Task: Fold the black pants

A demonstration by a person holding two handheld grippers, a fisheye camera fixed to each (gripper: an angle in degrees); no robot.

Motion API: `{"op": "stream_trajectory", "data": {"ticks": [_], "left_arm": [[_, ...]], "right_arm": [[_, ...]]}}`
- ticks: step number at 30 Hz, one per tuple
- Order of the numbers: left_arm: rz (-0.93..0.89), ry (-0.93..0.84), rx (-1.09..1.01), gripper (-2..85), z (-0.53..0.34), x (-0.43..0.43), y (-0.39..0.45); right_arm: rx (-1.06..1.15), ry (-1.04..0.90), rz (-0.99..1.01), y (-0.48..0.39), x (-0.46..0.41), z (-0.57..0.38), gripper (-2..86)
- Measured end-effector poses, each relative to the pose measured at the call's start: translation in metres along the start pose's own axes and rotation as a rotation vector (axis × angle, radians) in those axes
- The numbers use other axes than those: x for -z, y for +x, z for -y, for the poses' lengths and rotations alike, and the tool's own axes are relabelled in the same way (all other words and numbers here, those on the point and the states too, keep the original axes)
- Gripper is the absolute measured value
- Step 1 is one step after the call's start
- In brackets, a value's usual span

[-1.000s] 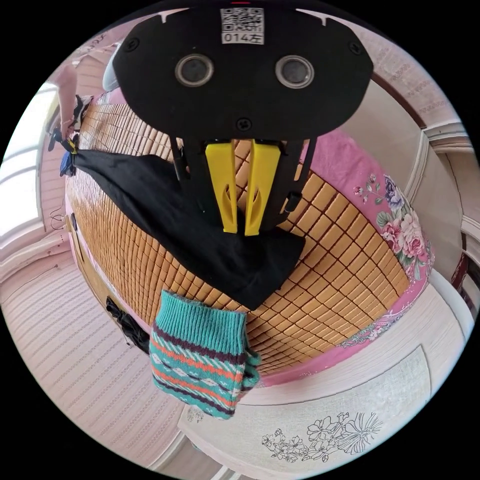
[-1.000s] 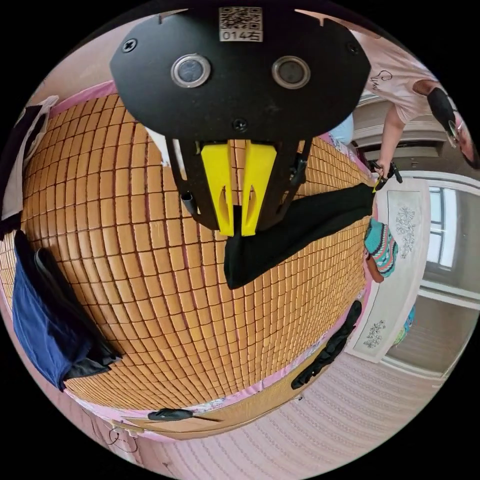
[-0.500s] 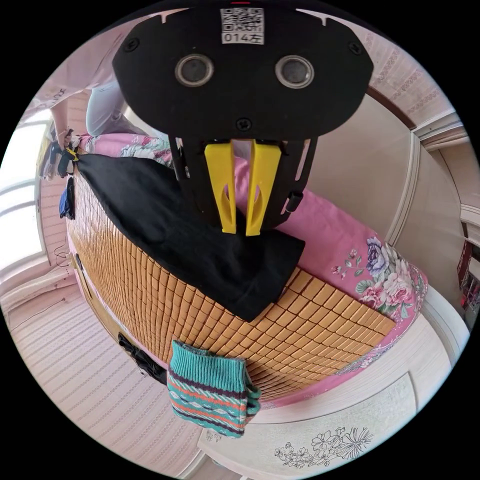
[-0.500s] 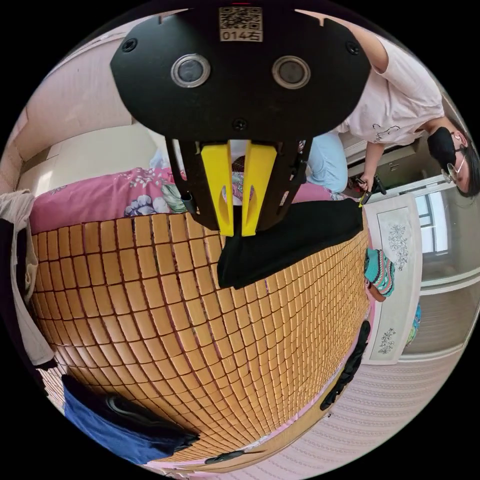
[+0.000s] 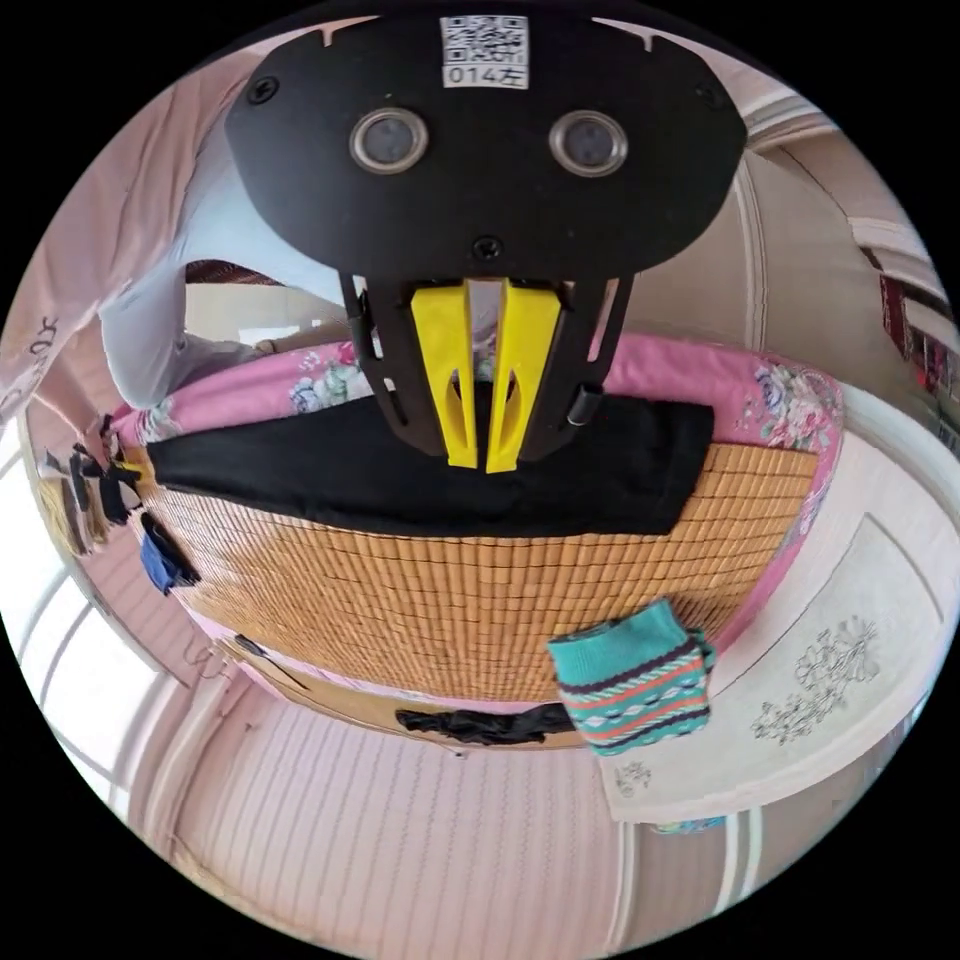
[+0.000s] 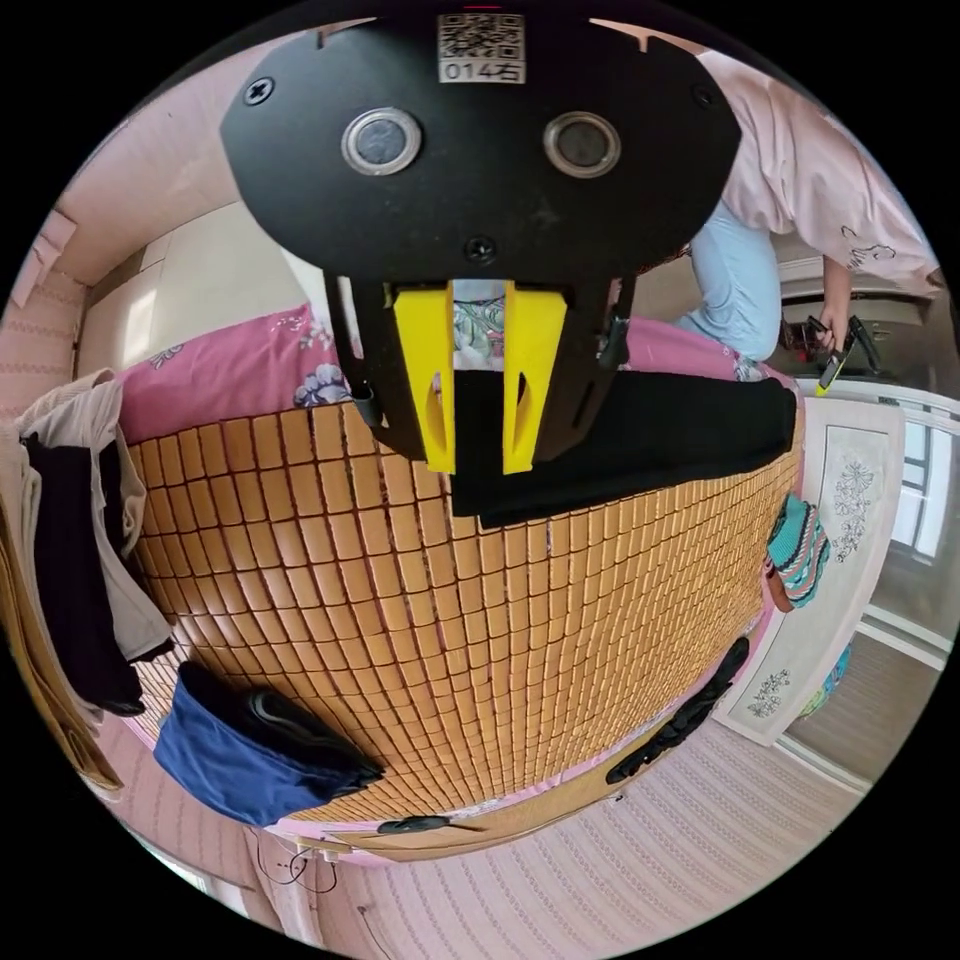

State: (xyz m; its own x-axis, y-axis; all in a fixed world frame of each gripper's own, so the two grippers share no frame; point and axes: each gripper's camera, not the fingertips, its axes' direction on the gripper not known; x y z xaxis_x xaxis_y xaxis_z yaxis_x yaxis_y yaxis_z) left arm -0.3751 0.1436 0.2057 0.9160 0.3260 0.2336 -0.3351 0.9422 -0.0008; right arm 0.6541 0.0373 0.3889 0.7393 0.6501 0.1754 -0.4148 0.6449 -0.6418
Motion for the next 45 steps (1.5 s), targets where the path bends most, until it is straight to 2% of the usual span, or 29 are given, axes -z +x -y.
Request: {"op": "stream_trajectory", "data": {"ticks": [2, 4, 6, 9, 11, 14, 17, 29, 33, 36, 41, 45], "left_arm": [[-0.043, -0.008, -0.122, 4.6, 0.02, -0.017, 0.045], [-0.081, -0.012, -0.243, 5.7, 0.043, -0.038, 0.09], [-0.152, 0.001, -0.416, 7.3, 0.079, -0.063, 0.152], [-0.136, 0.022, -0.678, 8.5, 0.112, -0.097, 0.228], [-0.127, -0.052, -0.755, 8.1, 0.126, -0.125, 0.261], [-0.133, -0.302, -0.824, 5.7, 0.14, -0.164, 0.29], [-0.175, -0.272, -0.9, 0.2, 0.14, -0.16, 0.298], [-0.205, -0.202, -0.838, -1.0, 0.182, -0.053, 0.303], [-0.212, -0.276, -0.822, -1.0, 0.189, -0.079, 0.31], [-0.168, -0.33, -0.793, -1.0, 0.19, -0.108, 0.313], [-0.224, -0.351, -0.694, -1.0, 0.2, -0.126, 0.309], [-0.24, -0.35, -0.673, -1.0, 0.207, -0.127, 0.31]], "right_arm": [[-0.035, -0.017, -0.019, 0.007, -0.013, 0.003, 8.2], [-0.049, -0.034, 0.039, 0.017, -0.022, -0.002, 3.3], [-0.043, 0.008, 0.072, 0.02, -0.019, -0.013, 1.8], [-0.014, 0.071, 0.099, 0.023, -0.01, -0.03, 0.9], [-0.008, 0.095, 0.136, 0.026, -0.006, -0.038, 0.6], [0.002, 0.116, 0.19, 0.032, -0.002, -0.044, 0.4], [0.022, 0.131, 0.184, 0.036, -0.001, -0.048, 0.3], [0.071, 0.096, 0.238, 0.043, -0.008, -0.045, 0.3], [0.036, -0.003, 0.169, 0.041, -0.033, -0.031, 0.6], [-0.012, 0.045, 0.16, 0.046, -0.033, -0.034, 1.1], [-0.025, 0.057, 0.11, 0.043, -0.02, -0.06, 2.9], [0.011, -0.043, 0.059, 0.029, -0.037, -0.077, 5.6]]}}
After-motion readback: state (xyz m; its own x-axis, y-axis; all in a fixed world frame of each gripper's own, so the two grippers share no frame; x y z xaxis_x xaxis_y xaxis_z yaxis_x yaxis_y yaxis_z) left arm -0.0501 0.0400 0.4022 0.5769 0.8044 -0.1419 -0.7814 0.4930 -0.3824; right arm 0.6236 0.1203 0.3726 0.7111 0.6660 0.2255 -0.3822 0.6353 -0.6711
